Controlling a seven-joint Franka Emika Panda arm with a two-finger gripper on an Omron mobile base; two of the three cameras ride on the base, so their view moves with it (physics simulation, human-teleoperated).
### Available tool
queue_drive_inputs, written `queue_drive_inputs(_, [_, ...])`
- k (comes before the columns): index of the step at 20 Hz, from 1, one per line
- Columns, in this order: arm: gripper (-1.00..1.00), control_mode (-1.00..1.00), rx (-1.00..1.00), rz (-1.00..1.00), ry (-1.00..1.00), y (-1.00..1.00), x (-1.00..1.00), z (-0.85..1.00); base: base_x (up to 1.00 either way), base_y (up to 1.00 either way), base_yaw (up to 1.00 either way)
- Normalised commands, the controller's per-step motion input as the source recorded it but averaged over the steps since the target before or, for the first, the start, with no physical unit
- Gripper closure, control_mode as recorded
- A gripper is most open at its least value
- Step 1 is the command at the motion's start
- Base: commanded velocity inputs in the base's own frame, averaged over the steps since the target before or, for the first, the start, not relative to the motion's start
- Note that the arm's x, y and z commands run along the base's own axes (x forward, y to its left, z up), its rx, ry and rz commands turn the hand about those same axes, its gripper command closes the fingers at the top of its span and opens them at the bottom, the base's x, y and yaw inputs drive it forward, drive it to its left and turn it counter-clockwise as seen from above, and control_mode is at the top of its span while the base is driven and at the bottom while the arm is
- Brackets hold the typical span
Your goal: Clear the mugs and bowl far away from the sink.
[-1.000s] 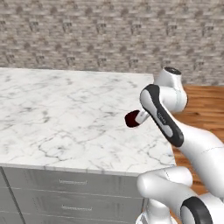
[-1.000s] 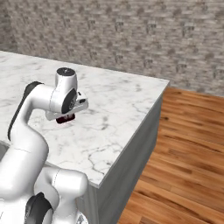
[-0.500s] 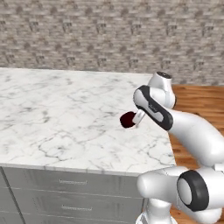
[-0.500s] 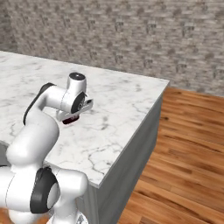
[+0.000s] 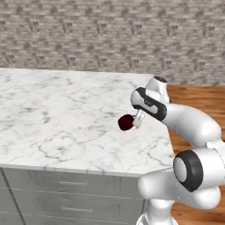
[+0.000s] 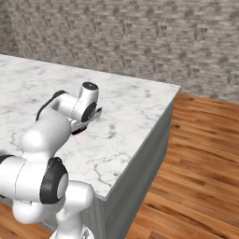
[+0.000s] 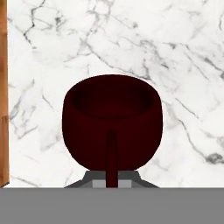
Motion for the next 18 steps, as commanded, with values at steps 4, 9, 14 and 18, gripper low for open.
queue_drive_inputs(4, [1.0,-1.0,0.0,0.1,0.0,0.0,0.2,-0.4,0.0,0.0,0.0])
queue_drive_inputs(9, [1.0,-1.0,0.0,0.1,0.0,0.0,0.23,-0.43,0.0,0.0,0.0])
queue_drive_inputs(14, [1.0,-1.0,0.0,0.11,0.0,0.0,0.18,-0.4,0.0,0.0,0.0])
queue_drive_inputs(18, [1.0,-1.0,0.0,0.12,0.0,0.0,0.14,-0.4,0.0,0.0,0.0])
